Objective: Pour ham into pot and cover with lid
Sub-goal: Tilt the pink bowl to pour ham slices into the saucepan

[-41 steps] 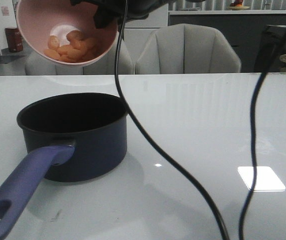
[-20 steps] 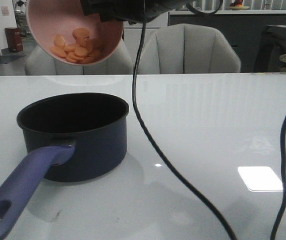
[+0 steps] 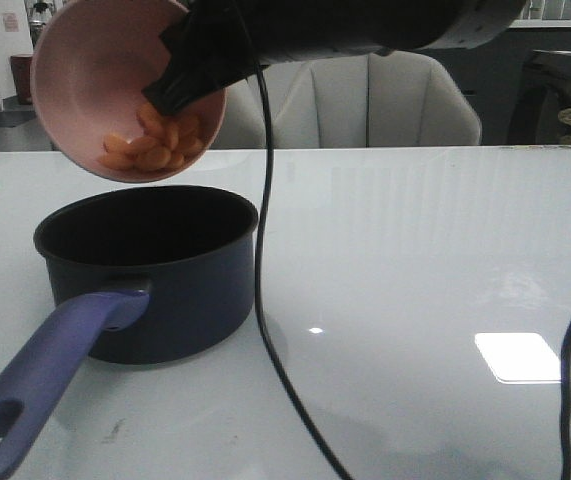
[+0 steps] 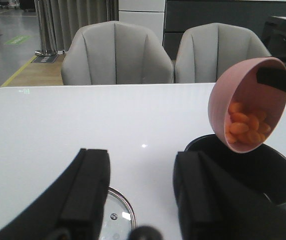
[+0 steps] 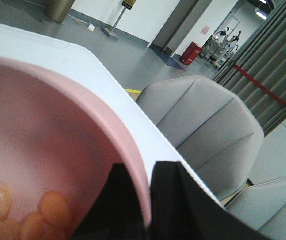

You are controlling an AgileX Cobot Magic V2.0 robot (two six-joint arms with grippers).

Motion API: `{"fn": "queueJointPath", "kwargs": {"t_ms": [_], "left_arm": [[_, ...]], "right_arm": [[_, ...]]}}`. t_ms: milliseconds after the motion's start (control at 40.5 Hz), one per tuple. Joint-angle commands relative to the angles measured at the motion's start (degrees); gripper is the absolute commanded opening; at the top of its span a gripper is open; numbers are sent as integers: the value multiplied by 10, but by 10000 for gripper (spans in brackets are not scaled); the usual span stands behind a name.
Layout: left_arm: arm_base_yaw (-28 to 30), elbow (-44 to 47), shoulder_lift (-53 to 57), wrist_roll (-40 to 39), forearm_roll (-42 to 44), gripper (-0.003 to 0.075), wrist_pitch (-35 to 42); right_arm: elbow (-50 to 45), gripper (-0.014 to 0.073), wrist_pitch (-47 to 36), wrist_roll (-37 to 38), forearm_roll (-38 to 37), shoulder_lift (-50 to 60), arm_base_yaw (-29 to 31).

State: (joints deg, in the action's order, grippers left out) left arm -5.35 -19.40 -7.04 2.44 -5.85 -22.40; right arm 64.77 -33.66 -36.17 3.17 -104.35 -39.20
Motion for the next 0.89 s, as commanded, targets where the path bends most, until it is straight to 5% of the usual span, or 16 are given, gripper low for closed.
{"fn": "queueJointPath", "kwargs": {"t_ms": [0, 370, 863], "left_arm": [[-4, -14, -7, -2, -4, 353, 43], [-4, -14, -7, -2, -4, 353, 43], [-4, -14, -7, -2, -4, 353, 43]], "right_arm": [[14, 138, -70, -69, 32, 26, -6], [-16, 138, -262, -133, 54, 26, -30], [-23, 138, -340, -160, 50, -25, -30]]}}
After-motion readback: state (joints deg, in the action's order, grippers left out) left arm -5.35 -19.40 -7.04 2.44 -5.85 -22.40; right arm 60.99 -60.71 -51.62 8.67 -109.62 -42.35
